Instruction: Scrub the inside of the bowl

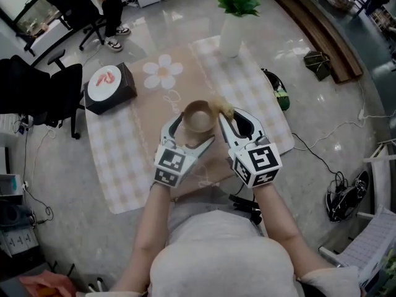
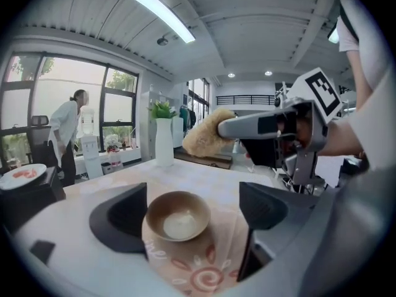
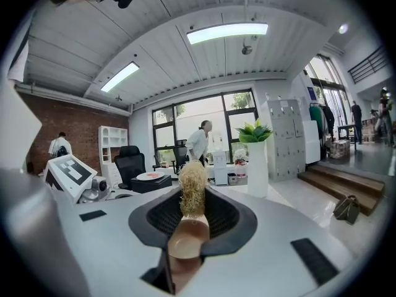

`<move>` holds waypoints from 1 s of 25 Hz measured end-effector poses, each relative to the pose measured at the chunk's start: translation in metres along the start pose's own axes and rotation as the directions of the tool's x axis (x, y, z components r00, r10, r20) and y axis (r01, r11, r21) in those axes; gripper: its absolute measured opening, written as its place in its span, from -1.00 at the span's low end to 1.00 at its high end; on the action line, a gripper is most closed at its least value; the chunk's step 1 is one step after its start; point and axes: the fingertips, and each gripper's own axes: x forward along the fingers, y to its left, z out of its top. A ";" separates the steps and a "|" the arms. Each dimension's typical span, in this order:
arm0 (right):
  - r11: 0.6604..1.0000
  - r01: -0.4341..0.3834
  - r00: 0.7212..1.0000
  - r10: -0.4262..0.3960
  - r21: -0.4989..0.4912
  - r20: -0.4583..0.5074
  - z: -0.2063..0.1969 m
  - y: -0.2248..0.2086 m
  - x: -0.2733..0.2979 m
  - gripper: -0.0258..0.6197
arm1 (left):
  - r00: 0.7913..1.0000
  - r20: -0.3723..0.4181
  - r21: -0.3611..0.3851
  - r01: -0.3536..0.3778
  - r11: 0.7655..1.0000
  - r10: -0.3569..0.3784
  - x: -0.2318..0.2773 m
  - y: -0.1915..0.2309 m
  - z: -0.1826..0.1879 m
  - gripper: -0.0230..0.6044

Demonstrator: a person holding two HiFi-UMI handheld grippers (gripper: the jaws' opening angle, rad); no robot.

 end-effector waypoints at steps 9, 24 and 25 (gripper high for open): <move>1.000 -0.015 0.998 0.016 0.018 -0.064 -0.021 -0.007 0.023 -0.63 | 0.994 -0.111 0.024 0.006 1.000 -0.003 0.027 0.014 -0.033 0.45; 0.999 -0.045 0.987 0.049 0.031 -0.151 -0.032 -0.020 0.053 -0.63 | 0.969 -0.248 0.018 0.024 1.000 -0.019 0.045 0.025 -0.077 0.45; 0.998 -0.047 0.987 0.052 0.032 -0.154 -0.032 -0.020 0.054 -0.63 | 0.969 -0.247 0.018 0.023 1.000 -0.017 0.045 0.025 -0.077 0.45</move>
